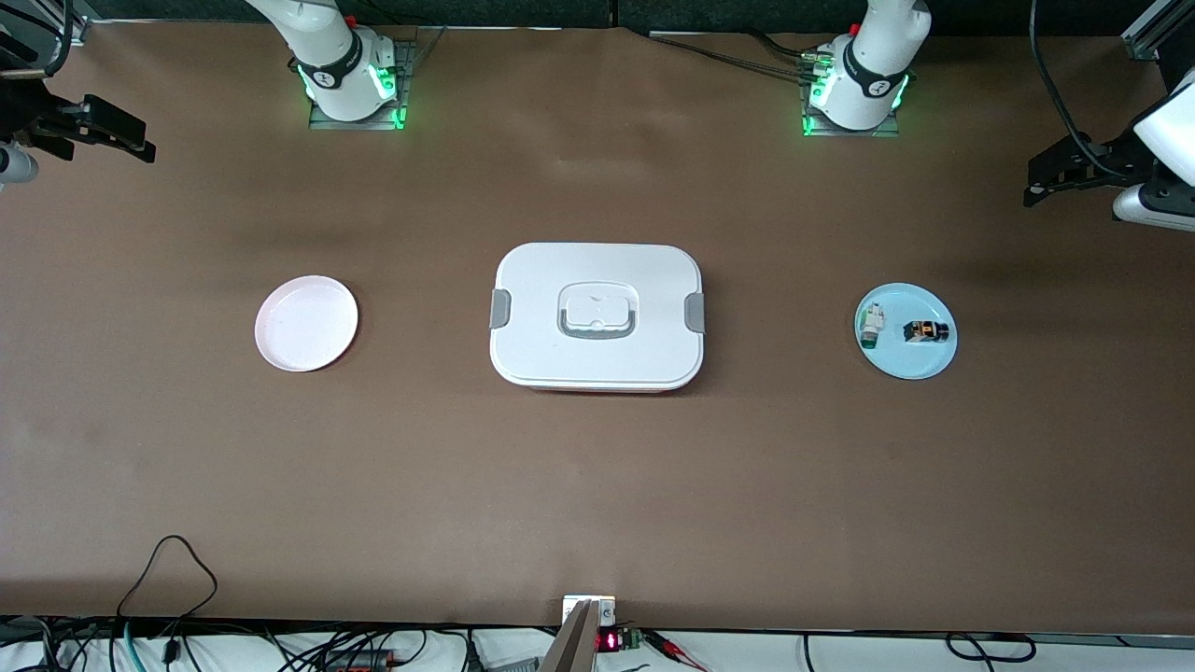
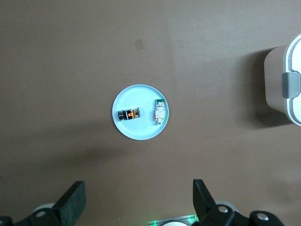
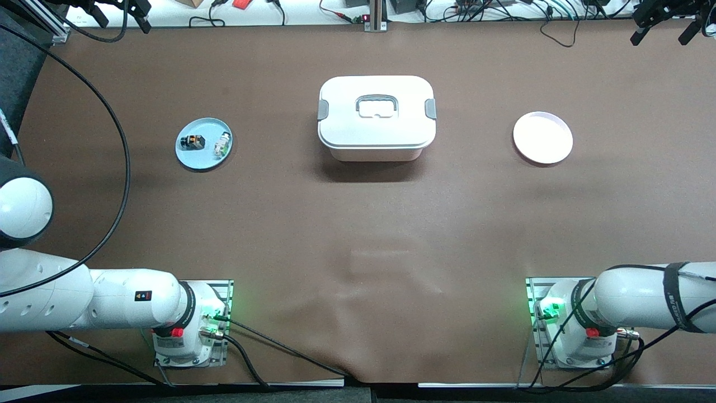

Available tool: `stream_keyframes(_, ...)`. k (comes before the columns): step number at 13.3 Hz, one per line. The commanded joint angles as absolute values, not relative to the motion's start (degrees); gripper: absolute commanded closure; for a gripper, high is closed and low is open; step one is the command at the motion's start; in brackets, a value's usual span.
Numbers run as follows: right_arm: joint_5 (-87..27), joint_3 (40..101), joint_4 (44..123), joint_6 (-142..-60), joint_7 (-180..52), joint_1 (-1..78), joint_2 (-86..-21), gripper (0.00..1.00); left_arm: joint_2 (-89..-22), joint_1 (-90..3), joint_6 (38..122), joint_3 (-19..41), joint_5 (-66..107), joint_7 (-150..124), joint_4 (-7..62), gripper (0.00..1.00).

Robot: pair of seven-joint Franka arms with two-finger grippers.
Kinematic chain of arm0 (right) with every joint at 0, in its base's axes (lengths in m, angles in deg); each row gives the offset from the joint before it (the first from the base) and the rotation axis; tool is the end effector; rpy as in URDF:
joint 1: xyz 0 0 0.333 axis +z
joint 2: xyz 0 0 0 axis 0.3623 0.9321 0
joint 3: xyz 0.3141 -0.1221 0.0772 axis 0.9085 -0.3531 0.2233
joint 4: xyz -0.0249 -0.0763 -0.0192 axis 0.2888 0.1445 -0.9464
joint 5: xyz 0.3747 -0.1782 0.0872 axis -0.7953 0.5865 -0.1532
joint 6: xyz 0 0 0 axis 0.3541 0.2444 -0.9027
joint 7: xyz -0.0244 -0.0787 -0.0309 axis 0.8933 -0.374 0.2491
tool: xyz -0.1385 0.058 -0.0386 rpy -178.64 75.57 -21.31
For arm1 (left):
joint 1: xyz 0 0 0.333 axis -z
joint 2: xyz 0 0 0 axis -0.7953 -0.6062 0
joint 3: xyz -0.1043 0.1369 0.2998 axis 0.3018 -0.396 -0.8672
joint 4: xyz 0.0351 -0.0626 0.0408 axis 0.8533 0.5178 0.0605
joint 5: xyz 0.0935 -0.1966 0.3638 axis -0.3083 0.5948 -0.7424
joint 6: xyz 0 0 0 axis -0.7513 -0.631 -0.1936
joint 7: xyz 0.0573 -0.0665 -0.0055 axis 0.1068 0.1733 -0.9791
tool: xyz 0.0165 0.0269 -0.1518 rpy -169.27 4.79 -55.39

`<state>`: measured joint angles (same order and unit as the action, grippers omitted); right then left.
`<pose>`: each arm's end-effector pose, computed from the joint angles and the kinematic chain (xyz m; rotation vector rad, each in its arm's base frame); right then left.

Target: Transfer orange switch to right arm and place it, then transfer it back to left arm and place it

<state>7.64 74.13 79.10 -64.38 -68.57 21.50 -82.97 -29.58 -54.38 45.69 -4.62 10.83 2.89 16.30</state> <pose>0.5207 -0.0181 0.6097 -3.1292 0.0336 0.2673 0.5676 -0.0044 0.6168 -3.1201 0.2653 0.1326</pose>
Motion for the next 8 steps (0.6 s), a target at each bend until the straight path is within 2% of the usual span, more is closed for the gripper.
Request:
stream_keyframes(1, 8.2, 74.1, 77.9, -63.2, -68.7, 21.4, -82.6, 0.0, -30.3, -54.9, 44.5, -4.5, 12.5, 3.0, 14.7, 0.0)
stream_keyframes(8, 8.2, 74.1, 77.9, -63.1, -68.7, 21.4, -82.6, 0.0, -30.3, -55.1, 44.5, -4.6, 13.3, 2.9, 14.8, 0.0)
